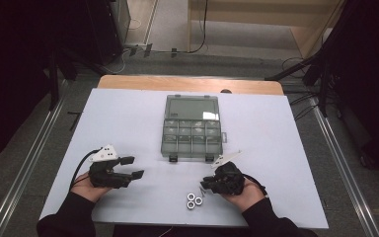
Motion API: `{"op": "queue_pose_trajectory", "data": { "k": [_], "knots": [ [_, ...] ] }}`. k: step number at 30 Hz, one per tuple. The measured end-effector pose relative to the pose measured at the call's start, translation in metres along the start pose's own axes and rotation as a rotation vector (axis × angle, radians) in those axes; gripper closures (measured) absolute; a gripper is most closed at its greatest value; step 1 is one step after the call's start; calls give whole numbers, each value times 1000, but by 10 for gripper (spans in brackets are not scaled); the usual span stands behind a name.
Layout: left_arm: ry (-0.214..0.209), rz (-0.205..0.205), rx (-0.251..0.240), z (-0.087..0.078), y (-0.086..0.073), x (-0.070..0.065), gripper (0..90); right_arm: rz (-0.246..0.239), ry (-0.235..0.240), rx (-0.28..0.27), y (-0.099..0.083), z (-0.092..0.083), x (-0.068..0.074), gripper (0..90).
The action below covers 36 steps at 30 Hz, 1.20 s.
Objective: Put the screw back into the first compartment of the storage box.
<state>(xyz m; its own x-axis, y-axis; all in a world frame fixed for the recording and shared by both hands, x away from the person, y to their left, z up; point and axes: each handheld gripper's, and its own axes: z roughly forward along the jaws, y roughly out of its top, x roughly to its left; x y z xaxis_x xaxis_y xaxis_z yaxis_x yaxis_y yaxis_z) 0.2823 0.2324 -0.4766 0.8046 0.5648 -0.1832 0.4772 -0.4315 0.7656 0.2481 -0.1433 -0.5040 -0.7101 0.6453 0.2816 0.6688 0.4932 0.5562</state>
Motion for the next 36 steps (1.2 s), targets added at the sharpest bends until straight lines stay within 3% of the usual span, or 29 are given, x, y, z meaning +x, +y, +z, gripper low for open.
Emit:
{"op": "queue_pose_trajectory", "data": {
  "k": [11,26,36],
  "knots": [
    [2,1,0,0,0,0,327,-19,-36,13,1,1,2,879],
    [3,-5,0,-1,-1,1,328,5,-8,31,4,0,-1,883],
    [1,-7,-1,0,-1,1,328,23,-3,3,9,-10,-4,884]
  ]
}}
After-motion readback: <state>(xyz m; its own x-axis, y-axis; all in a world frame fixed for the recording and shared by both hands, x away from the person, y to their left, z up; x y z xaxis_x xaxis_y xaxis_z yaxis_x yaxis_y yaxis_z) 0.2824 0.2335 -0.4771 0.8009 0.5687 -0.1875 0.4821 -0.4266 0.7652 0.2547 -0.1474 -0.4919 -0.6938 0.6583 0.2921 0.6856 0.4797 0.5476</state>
